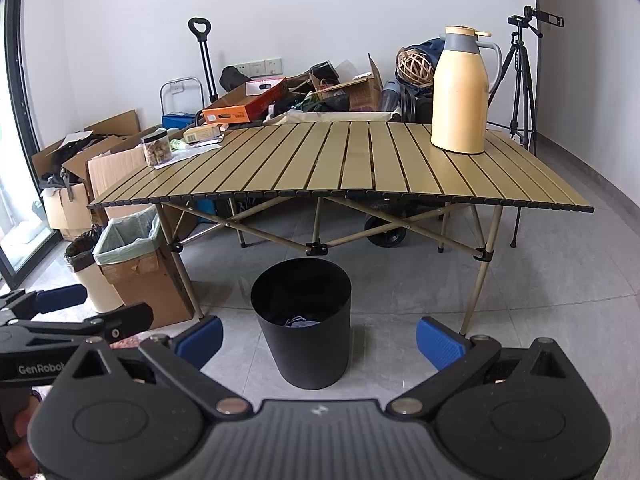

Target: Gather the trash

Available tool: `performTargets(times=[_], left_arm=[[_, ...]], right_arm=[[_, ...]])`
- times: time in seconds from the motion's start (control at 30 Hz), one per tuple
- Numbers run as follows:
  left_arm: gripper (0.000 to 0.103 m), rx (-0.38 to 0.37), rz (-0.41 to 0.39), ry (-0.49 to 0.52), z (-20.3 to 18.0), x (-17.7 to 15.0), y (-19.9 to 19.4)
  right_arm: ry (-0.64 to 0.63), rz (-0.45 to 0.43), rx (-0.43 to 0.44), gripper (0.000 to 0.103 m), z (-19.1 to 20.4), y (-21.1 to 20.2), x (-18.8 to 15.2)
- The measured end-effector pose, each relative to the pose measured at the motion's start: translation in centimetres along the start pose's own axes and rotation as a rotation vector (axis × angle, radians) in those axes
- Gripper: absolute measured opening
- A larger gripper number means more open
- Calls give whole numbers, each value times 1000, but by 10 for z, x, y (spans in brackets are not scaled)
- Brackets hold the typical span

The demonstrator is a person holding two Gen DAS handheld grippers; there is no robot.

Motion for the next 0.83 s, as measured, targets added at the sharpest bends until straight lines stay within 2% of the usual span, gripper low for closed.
performTargets(times=[0.83], left_arm=[[103, -8, -35, 28, -1, 4, -10]], right_arm=[[-10, -7, 0, 103, 3, -3, -1]])
Point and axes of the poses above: each gripper's, at about its wrist camera, not at the fingertips, and y roughly the way its jaws point, z to its left, x to its top, the point moved 2 cm from there along y, roughly the way its jaws point, and after that the axes turned 14 degrees about z, right-handed, at the moved point
